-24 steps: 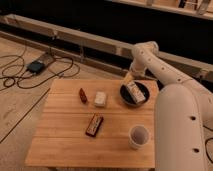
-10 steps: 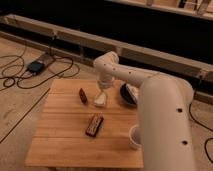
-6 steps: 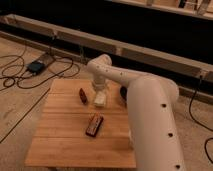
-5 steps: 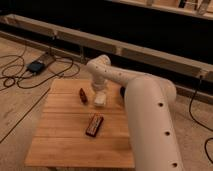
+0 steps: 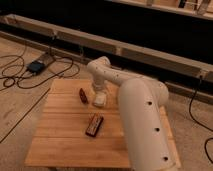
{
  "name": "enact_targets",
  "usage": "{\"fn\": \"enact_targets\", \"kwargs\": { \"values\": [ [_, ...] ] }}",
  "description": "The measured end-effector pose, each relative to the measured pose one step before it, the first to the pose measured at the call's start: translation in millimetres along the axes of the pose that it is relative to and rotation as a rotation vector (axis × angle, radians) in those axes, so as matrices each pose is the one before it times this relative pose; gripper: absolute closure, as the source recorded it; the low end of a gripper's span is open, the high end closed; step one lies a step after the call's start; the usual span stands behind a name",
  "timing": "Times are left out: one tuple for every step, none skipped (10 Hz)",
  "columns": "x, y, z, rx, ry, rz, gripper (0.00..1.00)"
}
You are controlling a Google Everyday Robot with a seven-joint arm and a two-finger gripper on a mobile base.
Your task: Place the white sponge in the ceramic cup
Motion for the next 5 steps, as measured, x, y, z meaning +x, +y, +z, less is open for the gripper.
{"fn": "enact_targets", "kwargs": {
  "values": [
    [0.84, 4.72, 2.18, 0.00082, -0.00257, 0.01540, 0.20],
    [-0.37, 3.54, 1.81, -0.00035, -0.00547, 0.00981, 0.24],
    [-0.63, 2.67, 2.08, 0.00132, -0.00628, 0.00722, 0.34],
    [-0.44, 0.23, 0.32, 0.00206, -0.00494, 0.00079, 0.43],
    [-0.52, -0.07, 0.11, 0.00277, -0.00333, -0.00133, 0.51]
  ]
}}
